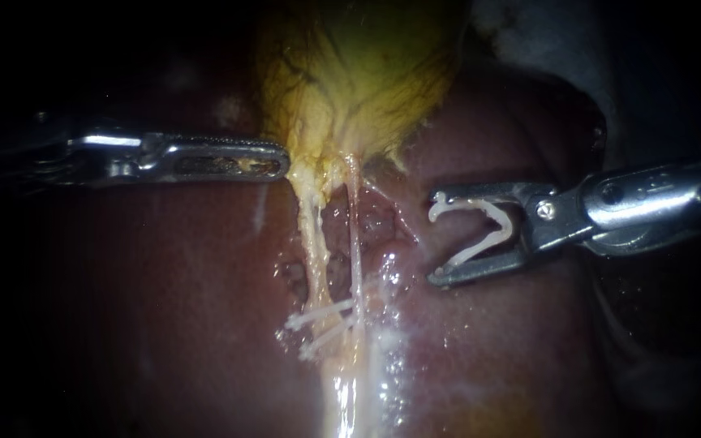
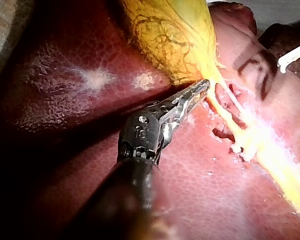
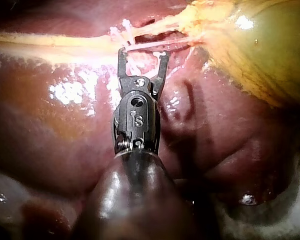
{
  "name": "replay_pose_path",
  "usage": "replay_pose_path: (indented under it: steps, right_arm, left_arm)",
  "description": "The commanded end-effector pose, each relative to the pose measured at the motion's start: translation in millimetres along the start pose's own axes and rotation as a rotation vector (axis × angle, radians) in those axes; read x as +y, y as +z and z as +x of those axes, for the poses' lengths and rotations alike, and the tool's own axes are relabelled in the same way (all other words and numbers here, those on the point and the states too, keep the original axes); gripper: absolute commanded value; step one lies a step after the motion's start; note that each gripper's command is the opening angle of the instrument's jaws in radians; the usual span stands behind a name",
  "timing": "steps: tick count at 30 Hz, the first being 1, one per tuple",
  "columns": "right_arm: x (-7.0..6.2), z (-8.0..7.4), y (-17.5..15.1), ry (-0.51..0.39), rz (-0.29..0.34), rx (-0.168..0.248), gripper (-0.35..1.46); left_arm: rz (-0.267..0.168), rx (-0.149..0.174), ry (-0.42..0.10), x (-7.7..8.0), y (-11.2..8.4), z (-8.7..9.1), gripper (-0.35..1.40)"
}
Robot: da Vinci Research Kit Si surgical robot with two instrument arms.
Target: Clipping third clip left tube
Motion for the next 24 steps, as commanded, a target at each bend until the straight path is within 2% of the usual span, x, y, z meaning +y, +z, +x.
replay_pose_path:
  steps: [1,5,10,14,19,20,24]
  right_arm:
    - [0.0,0.0,0.0,0.000,0.000,0.000,0.60]
    - [0.0,0.0,0.0,0.000,0.000,0.000,0.60]
    - [0.0,0.0,0.0,0.000,0.000,0.000,0.60]
    - [0.0,0.0,0.0,0.000,0.003,0.000,0.60]
    - [0.0,0.2,0.3,0.001,0.010,0.001,0.60]
    - [0.0,0.3,0.4,0.002,0.018,0.001,0.60]
    - [0.1,0.8,1.6,0.002,0.113,0.007,0.60]
  left_arm:
    - [0.000,0.000,0.000,0.0,-0.1,-0.1,-0.35]
    - [0.006,0.003,-0.004,-0.1,-1.1,-0.8,-0.35]
    - [0.001,0.008,-0.017,-0.7,-3.4,-3.0,-0.35]
    - [-0.007,-0.013,-0.011,-1.0,-5.0,-4.8,-0.35]
    - [-0.009,-0.019,-0.008,-1.0,-5.6,-5.3,-0.35]
    - [-0.009,-0.019,-0.008,-1.0,-5.5,-5.2,-0.35]
    - [-0.009,-0.019,-0.008,-1.1,-5.5,-5.3,-0.35]
